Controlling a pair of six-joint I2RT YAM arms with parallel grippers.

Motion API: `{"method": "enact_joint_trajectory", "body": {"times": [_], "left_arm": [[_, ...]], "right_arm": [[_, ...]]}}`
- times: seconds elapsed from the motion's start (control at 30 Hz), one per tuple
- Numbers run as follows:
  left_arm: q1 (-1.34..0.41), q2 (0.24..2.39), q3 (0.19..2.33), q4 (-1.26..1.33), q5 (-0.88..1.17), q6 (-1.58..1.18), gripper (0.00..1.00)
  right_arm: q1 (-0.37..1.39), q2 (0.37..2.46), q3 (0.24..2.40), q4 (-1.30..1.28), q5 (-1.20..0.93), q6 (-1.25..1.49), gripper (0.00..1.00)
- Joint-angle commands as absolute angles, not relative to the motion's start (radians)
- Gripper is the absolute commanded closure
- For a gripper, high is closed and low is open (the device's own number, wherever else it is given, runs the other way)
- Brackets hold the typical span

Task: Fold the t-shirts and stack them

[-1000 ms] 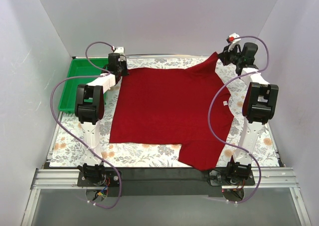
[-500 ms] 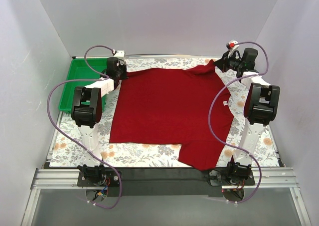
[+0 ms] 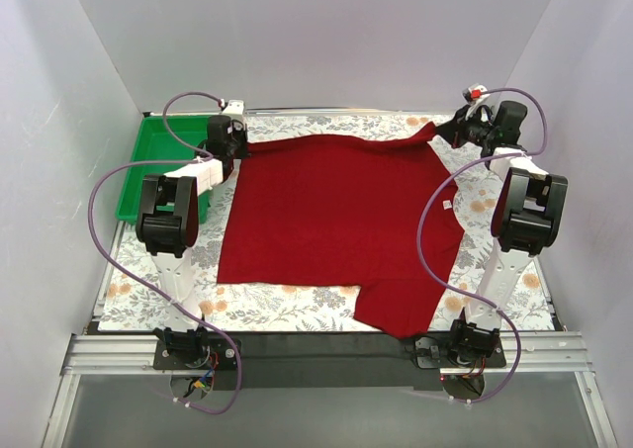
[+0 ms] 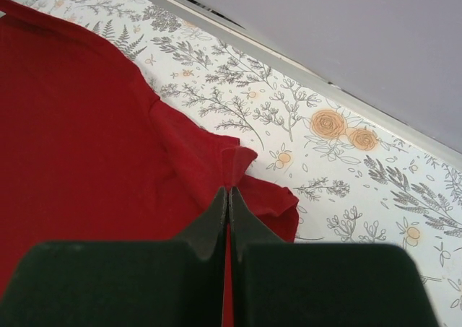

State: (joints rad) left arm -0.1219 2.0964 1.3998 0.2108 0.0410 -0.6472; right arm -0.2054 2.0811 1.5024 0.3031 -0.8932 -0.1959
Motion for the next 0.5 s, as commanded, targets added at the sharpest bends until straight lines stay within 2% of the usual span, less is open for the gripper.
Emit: {"method": "enact_joint_trajectory", "body": {"times": [0.0, 0.47], "left_arm": [[-0.110, 2.008, 1.382, 0.239, 0.020, -0.627, 1.00], [-0.095, 2.002, 1.364, 0.242, 0.012, -0.629, 1.00]], "right_arm": [[-0.212, 2.022, 1.488, 0.342, -0.917, -0.189, 0.99], [-0.256, 2.006, 1.476, 0.374, -0.907, -0.135, 0.99]]}}
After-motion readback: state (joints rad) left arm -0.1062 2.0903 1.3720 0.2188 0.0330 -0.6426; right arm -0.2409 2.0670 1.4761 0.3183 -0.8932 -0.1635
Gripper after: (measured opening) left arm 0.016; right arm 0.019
